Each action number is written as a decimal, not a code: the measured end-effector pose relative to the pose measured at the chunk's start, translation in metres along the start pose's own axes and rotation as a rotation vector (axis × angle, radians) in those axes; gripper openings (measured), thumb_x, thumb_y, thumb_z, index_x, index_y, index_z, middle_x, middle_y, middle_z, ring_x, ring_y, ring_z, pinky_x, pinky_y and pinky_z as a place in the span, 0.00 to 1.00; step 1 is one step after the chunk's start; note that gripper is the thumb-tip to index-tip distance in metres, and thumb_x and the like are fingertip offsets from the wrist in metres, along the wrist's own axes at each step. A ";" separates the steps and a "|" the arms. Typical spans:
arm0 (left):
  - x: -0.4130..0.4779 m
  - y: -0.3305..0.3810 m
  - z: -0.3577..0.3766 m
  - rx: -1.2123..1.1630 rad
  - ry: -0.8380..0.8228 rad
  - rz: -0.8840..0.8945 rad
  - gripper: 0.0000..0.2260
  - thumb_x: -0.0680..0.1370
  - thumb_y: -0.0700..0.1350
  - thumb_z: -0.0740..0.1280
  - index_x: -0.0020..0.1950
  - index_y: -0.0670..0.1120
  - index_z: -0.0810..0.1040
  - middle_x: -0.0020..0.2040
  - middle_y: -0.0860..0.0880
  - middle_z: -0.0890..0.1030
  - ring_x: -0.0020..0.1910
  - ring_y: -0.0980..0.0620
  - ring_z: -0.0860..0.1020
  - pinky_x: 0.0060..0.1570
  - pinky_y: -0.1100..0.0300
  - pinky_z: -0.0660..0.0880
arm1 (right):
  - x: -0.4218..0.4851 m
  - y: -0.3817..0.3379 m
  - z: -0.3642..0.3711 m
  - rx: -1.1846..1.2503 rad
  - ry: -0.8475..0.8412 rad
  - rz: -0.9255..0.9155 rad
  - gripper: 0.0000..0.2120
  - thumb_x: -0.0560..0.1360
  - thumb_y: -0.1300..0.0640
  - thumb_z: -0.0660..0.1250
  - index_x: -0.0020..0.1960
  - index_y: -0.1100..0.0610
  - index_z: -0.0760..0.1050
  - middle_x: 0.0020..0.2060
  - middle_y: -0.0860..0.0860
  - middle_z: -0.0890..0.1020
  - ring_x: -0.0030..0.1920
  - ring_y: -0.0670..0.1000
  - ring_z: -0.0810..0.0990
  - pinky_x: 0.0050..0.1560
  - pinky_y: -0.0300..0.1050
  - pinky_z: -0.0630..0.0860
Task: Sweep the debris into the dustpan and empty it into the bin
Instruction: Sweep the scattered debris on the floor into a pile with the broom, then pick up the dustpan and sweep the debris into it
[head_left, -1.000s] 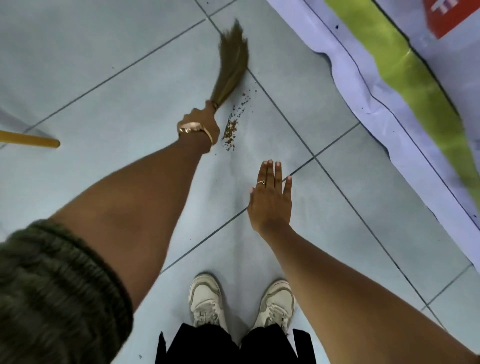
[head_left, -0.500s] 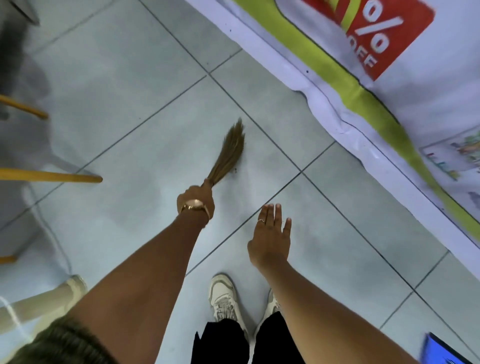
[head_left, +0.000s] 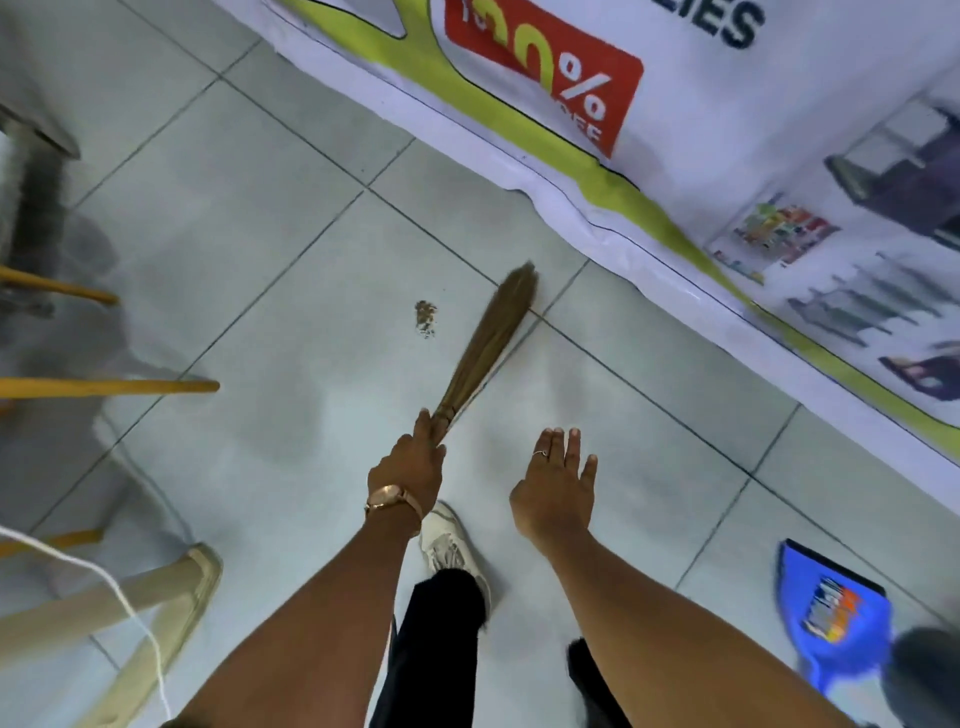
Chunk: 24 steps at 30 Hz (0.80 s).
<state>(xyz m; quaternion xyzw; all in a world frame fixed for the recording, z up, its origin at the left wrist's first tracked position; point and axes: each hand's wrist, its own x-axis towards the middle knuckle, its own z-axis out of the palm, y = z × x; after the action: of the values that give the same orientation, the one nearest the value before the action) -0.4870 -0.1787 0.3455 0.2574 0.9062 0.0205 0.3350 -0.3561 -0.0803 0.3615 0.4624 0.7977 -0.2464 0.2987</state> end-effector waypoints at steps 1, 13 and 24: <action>-0.012 0.013 0.016 0.003 -0.033 0.015 0.23 0.81 0.53 0.56 0.75 0.51 0.58 0.60 0.42 0.77 0.56 0.39 0.78 0.52 0.48 0.74 | -0.007 0.022 0.004 -0.010 -0.003 0.008 0.32 0.79 0.57 0.53 0.78 0.62 0.42 0.79 0.55 0.47 0.79 0.56 0.40 0.79 0.58 0.44; -0.172 0.238 0.181 0.172 -0.358 0.202 0.18 0.79 0.51 0.57 0.63 0.41 0.64 0.59 0.35 0.76 0.57 0.35 0.77 0.51 0.48 0.71 | -0.133 0.356 0.042 0.107 -0.113 0.248 0.23 0.80 0.55 0.55 0.72 0.63 0.61 0.70 0.60 0.67 0.73 0.60 0.62 0.71 0.56 0.63; -0.193 0.353 0.387 0.343 -0.292 0.478 0.24 0.80 0.52 0.57 0.71 0.40 0.60 0.60 0.36 0.77 0.57 0.34 0.77 0.54 0.46 0.73 | -0.118 0.559 0.198 0.489 -0.196 0.775 0.19 0.78 0.53 0.61 0.67 0.59 0.68 0.65 0.58 0.74 0.66 0.60 0.72 0.64 0.52 0.70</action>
<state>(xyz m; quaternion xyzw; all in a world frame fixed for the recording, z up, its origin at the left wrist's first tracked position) 0.0362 -0.0179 0.2347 0.5158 0.7527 -0.0913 0.3988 0.2341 -0.0303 0.2411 0.7575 0.4526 -0.3402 0.3249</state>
